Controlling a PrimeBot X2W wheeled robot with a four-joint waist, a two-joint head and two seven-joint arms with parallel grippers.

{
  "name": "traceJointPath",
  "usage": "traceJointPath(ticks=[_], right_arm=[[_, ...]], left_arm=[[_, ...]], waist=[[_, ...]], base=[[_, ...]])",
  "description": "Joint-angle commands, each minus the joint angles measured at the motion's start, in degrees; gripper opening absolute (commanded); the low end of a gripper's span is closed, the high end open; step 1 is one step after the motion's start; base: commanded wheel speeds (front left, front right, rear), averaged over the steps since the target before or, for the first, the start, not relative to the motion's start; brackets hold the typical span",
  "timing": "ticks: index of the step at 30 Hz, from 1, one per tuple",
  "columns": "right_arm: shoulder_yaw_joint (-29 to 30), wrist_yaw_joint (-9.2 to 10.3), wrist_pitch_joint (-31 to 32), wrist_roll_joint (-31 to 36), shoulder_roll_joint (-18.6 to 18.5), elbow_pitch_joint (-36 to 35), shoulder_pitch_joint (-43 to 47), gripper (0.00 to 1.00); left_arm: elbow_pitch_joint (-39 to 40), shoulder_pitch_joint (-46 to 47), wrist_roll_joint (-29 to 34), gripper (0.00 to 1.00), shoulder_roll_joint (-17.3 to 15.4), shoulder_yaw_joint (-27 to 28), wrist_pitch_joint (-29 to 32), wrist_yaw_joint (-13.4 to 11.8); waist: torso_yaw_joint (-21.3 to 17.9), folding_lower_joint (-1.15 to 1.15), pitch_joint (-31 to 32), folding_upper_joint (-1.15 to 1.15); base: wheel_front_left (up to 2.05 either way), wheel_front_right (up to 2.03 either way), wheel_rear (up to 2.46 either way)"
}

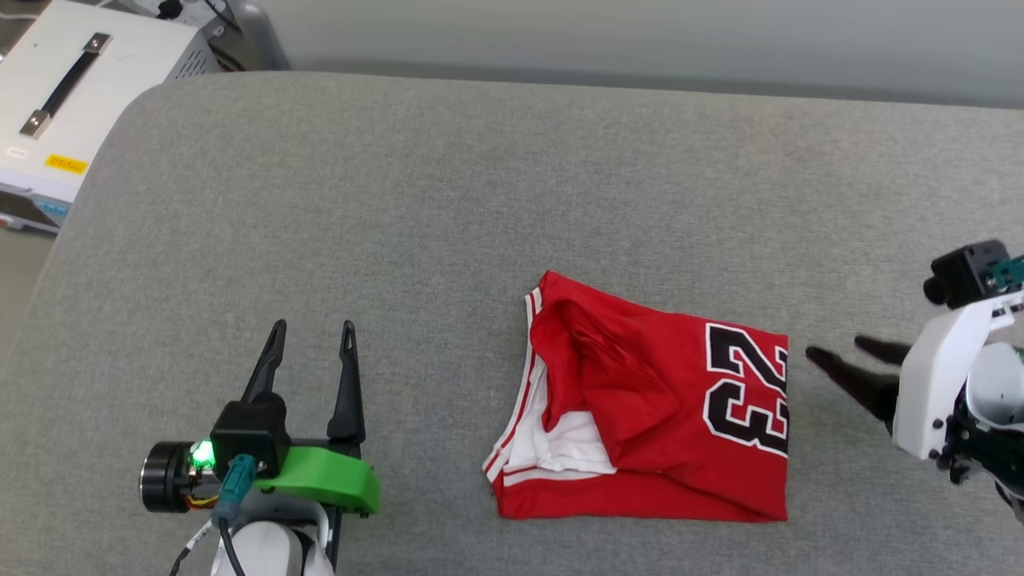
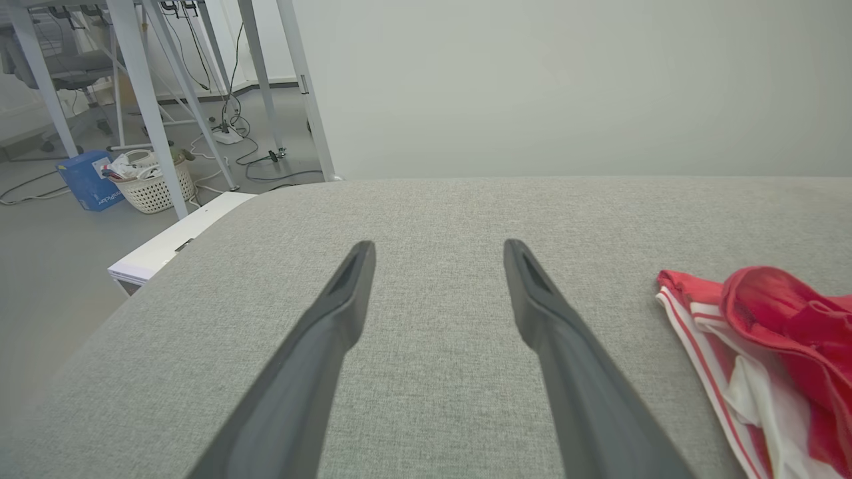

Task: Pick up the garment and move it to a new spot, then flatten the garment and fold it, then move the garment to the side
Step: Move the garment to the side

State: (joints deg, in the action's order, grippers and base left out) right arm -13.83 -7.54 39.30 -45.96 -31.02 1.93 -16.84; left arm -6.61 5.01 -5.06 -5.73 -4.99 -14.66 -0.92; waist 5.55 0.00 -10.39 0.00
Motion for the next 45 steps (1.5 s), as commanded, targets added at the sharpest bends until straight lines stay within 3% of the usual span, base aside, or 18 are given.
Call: traceJointPath(ticks=[1, 7, 12, 16, 17, 18, 29, 38, 45], right_arm=[[0.37, 0.05, 1.72, -2.28, 0.23, 0.6, 1.36, 1.0], [-0.87, 0.05, 5.12, -5.46, 3.03, 3.49, 2.24, 1.0], [-4.22, 0.05, 4.12, -5.44, 6.64, 7.53, 1.39, 1.0], [-7.42, 0.05, 1.33, -4.43, 7.01, 9.38, 1.19, 1.0], [-7.85, 0.05, 0.39, -4.48, 6.97, 9.59, 1.08, 0.42], [-8.29, 0.05, -1.01, -4.44, 6.77, 9.66, 0.79, 0.0], [-13.14, 0.05, -10.68, -3.8, 1.32, 4.71, -4.19, 0.0], [-18.14, 0.05, -11.79, 0.93, -8.18, -3.68, -9.33, 0.0], [-17.21, 0.05, -11.2, 2.38, -13.75, -5.02, -12.95, 0.0]], left_arm=[[0.11, 1.43, 0.5, 1.0, 0.43, -0.16, -0.34, 0.3], [0.17, 3.65, 0.67, 1.0, 1.04, -0.65, -0.34, 0.74], [-0.04, 4.89, 0.78, 1.0, 1.32, -0.46, -0.34, 0.98], [-0.4, 5.59, 0.9, 1.0, 1.5, -0.36, -0.34, 1.18], [-0.48, 5.68, 0.94, 1.0, 1.54, -0.32, -0.34, 1.19], [-0.59, 5.72, 0.97, 1.0, 1.58, -0.24, -0.34, 1.18], [-1.21, 3.35, 1.5, 1.0, 1.62, 0.71, -0.34, 1.22], [0.22, 1.71, 2.12, 1.0, 0.92, 1.7, -0.34, 1.11], [1.98, 3.12, 2.84, 1.0, -0.43, 2.33, -0.34, 1.27]], waist=[[1.24, 0.0, -1.49, 0.0], [3.26, 0.0, -4.66, 0.0], [4.38, 0.0, -6.74, 0.0], [5.03, 0.0, -7.27, 0.0], [5.1, 0.0, -7.23, 0.0], [5.13, 0.0, -7.1, 0.0], [1.17, 0.0, -2.63, 0.0], [-9.18, 0.0, -2.04, 0.0], [-16.24, 0.0, -5.25, 0.0]], base=[[0.0, 0.0, 0.0], [0.0, 0.0, 0.0], [0.0, 0.0, 0.0], [0.0, 0.0, 0.0], [0.0, 0.0, 0.0], [0.0, 0.0, 0.0], [0.0, 0.0, 0.0], [0.0, 0.0, 0.0], [0.0, 0.0, 0.0]])
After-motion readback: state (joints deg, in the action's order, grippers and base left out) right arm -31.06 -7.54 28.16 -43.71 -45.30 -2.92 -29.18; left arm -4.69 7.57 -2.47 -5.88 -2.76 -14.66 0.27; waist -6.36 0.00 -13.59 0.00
